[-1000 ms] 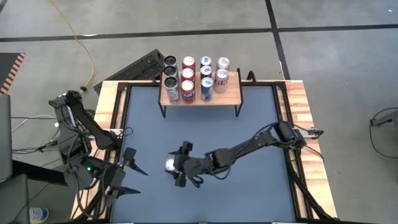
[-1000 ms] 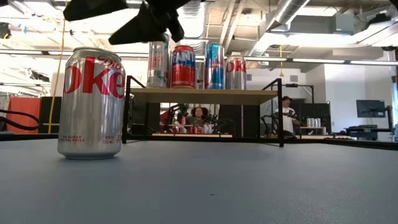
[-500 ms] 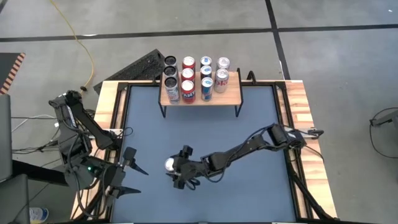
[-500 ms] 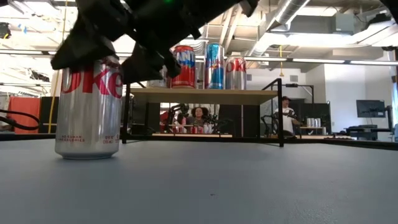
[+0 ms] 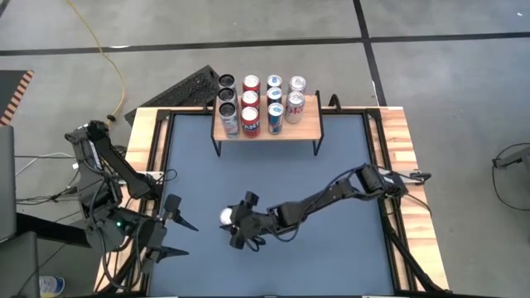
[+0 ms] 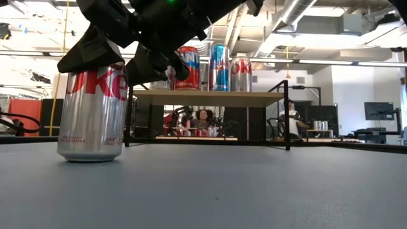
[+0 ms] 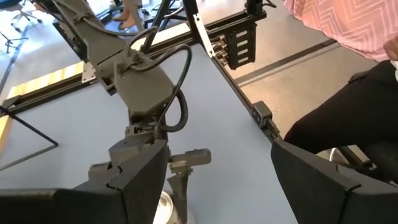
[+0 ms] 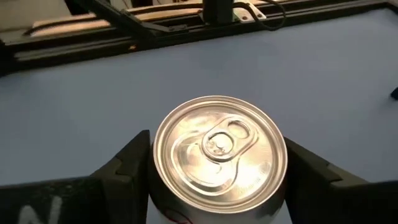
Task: Place canned beverage on shelf
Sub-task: Put the white soda can on the shelf
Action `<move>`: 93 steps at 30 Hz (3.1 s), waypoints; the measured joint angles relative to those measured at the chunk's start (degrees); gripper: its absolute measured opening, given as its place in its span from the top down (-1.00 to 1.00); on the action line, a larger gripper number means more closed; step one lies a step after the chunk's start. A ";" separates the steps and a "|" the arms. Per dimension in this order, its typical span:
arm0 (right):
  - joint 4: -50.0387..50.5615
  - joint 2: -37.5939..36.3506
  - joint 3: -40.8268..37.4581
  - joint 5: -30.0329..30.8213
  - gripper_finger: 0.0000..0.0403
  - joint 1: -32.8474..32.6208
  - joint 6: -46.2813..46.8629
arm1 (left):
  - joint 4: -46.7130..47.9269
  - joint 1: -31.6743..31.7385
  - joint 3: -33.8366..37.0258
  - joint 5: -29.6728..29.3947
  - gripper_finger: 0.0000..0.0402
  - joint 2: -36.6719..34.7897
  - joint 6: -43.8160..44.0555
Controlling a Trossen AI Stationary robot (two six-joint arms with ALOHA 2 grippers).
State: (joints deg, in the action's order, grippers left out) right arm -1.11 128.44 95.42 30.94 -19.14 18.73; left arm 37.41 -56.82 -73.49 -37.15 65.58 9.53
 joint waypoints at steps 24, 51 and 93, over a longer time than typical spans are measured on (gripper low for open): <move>29.10 -23.78 -4.63 0.17 -0.22 3.69 -8.77 | 0.01 0.00 0.00 -1.20 -0.37 0.00 0.19; 19.08 -58.22 -31.98 -24.23 -0.22 39.16 -20.66 | -0.92 0.02 0.00 -7.26 -0.37 0.02 -5.71; 12.43 -54.33 -36.06 -36.04 -0.51 48.83 -22.98 | -0.90 0.02 0.02 -7.26 -0.37 0.00 -6.05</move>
State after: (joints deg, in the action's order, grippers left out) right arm 11.32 74.11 59.35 -5.09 29.69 -4.25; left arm 36.51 -56.80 -73.48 -44.40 65.58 3.48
